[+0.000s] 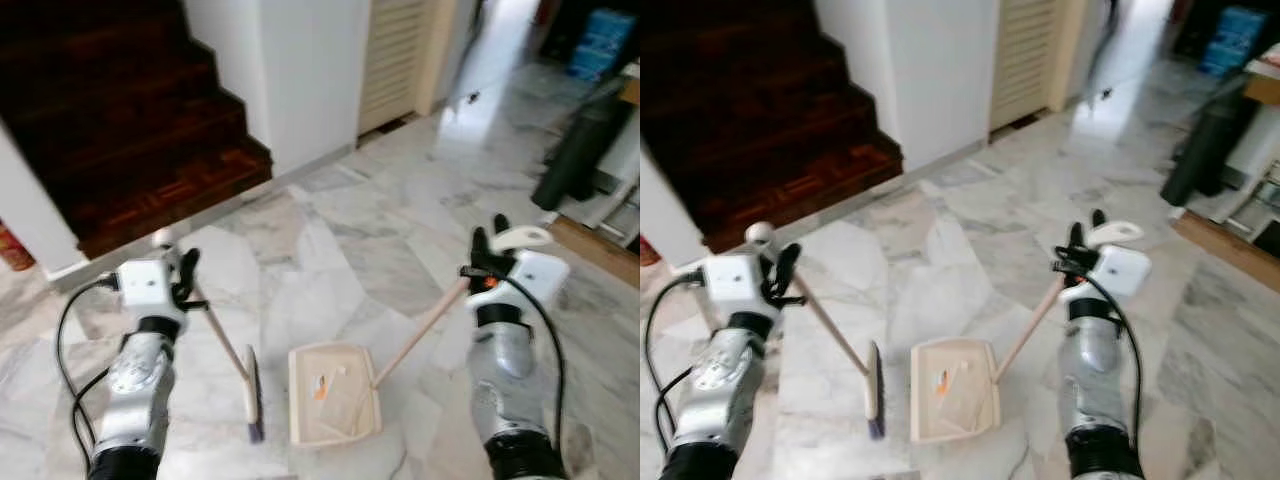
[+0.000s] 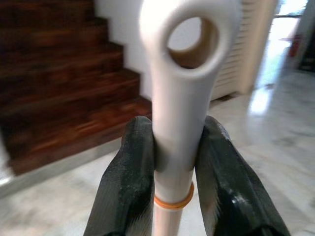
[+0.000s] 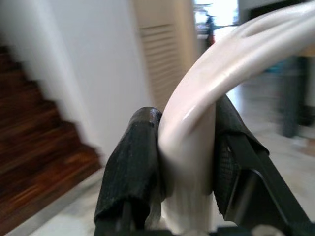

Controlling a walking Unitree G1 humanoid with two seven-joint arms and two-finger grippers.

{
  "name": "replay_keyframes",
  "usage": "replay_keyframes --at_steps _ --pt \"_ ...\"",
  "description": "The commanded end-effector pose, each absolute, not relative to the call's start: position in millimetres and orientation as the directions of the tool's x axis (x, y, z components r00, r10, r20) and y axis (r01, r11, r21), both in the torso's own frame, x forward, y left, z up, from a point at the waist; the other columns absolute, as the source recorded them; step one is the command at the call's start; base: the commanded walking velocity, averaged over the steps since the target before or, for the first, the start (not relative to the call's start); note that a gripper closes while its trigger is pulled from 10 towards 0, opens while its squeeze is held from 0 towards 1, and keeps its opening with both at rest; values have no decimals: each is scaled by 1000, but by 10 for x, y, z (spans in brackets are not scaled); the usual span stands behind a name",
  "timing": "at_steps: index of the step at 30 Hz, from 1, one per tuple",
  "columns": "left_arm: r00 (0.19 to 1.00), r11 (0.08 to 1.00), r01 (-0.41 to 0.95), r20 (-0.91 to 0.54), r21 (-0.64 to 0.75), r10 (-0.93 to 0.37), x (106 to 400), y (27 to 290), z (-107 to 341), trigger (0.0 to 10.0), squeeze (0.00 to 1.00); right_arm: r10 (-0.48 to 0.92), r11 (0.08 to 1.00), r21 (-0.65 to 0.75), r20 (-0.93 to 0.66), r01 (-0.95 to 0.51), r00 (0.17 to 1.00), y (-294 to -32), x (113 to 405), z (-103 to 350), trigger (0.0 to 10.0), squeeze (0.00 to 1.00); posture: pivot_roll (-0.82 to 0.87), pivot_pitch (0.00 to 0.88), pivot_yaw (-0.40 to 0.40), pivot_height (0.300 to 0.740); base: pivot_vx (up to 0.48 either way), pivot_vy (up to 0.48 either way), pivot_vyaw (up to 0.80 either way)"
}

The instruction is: Sweep floor

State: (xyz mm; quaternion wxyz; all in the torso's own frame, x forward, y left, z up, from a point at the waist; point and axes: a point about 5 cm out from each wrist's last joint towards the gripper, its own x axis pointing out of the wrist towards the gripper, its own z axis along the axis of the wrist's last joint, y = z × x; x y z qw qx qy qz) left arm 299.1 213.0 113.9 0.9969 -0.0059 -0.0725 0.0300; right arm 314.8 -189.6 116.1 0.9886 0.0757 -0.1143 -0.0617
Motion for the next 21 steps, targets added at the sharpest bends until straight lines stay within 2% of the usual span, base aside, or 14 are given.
replay_keyframes --at_steps 1,21 --pt "979 999 -45 200 -3 45 3024 2097 1280 10000 0 -154 976 188 261 106 953 -1916 3170 1272 10000 0 26 0 0 740 0 0 800" --pt "982 999 -51 179 -17 53 2957 2046 1228 10000 0 -152 977 186 261 105 953 -1945 3171 1278 10000 0 22 0 -8 740 0 0 800"
